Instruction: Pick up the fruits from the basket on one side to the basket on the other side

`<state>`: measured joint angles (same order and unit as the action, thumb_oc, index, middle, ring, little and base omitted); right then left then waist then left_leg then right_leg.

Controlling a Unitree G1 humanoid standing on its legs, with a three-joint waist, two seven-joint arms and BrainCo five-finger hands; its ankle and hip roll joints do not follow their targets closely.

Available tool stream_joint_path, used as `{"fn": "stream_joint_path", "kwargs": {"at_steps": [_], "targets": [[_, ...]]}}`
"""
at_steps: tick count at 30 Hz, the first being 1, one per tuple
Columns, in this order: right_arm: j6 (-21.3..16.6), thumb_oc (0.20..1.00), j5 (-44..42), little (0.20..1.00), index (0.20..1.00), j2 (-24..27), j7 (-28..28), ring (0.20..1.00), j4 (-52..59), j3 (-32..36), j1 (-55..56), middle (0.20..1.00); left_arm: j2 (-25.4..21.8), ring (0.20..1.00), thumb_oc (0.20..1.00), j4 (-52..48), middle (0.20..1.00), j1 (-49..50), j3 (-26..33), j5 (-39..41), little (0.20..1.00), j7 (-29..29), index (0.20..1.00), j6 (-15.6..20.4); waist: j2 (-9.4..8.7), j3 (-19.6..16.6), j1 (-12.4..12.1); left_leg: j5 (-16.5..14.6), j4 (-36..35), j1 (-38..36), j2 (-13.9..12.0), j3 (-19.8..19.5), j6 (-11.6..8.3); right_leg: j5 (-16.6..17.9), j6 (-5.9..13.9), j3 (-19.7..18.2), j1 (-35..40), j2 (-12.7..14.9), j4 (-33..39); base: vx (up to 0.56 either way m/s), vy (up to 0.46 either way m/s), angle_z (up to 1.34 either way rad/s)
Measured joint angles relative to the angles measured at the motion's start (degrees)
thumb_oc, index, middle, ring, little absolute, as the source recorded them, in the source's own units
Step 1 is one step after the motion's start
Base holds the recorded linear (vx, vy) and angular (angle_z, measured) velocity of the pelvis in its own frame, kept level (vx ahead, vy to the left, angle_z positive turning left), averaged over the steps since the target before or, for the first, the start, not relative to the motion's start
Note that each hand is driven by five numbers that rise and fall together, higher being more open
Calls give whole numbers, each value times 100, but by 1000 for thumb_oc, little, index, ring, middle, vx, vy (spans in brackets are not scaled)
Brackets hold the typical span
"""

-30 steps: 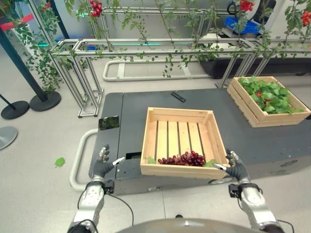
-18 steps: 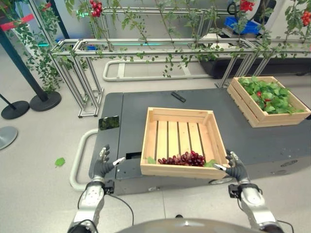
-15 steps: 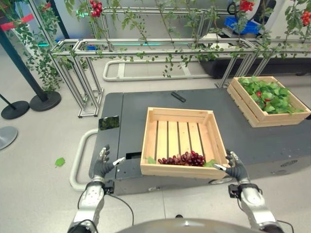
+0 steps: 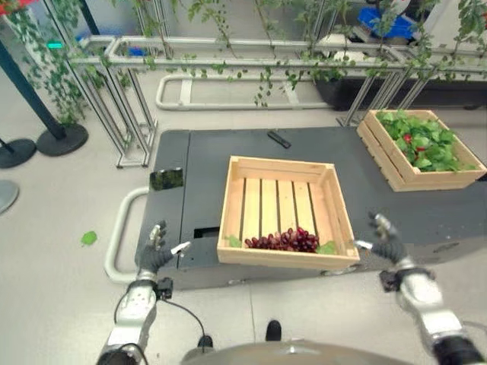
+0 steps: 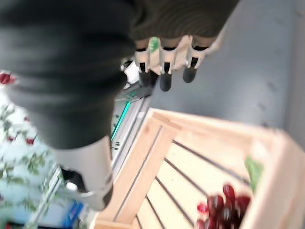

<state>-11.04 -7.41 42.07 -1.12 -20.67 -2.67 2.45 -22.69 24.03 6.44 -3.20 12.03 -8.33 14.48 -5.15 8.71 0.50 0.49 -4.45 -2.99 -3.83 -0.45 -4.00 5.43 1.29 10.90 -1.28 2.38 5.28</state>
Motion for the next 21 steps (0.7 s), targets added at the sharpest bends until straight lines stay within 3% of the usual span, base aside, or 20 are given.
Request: {"fn": "stream_joint_path", "kwargs": {"at_steps": [4, 5, 8, 10, 14, 21], "targets": [[2, 1000, 73, 1000, 1000, 1436, 319, 1000, 110, -39, -586, 1000, -237, 1000, 1000, -13, 1000, -67, 48, 3, 1000, 3, 1000, 46, -65, 207, -7, 0, 124, 280, 19, -85, -3, 42, -4, 87, -162, 24, -6, -75, -17, 13], [10, 1000, 109, 1000, 1000, 2019, 426, 1000, 173, -229, -1063, 1000, -262, 1000, 1000, -126, 1000, -67, 149, 18, 1000, -14, 1000, 77, -91, 339, 0, -18, 273, 533, 29, -116, -18, 58, -7, 138, -319, 35, -5, -56, -20, 14], [2, 1000, 175, 1000, 1000, 2779, 643, 1000, 25, -746, -2279, 1000, -336, 1000, 1000, -145, 1000, -228, 129, 18, 1000, 2, 1000, 110, -148, 649, -61, 0, 423, 810, 13, -173, -51, 160, -91, 205, -502, 12, -6, -61, -28, 14], [-10, 1000, 440, 1000, 1000, 3478, 774, 1000, -78, -2065, -3585, 1000, -352, 1000, 1000, -318, 1000, -294, 99, 16, 1000, -3, 1000, 120, -147, 843, -129, 8, 536, 1049, 0, -198, -73, 163, -95, 281, -649, -6, -6, -37, -33, 18], [-43, 1000, 765, 1000, 1000, 3597, 893, 1000, -220, -3015, -4747, 1000, -416, 1000, 1000, -538, 1000, -517, 103, 14, 1000, -44, 1000, 163, -225, 1229, -459, 31, 655, 1370, -3, -285, -111, 203, -155, 386, -867, -33, -8, -51, -36, 13], [-39, 1000, 801, 1000, 1000, 3536, 1076, 1000, -29, -3924, -5687, 1000, -592, 1000, 1000, -657, 1000, -888, 159, 11, 1000, -167, 1000, 161, -398, 1921, -634, 35, 800, 1751, 7, -292, -114, 265, -222, 399, -1152, -16, -37, -40, -37, 5]]}}
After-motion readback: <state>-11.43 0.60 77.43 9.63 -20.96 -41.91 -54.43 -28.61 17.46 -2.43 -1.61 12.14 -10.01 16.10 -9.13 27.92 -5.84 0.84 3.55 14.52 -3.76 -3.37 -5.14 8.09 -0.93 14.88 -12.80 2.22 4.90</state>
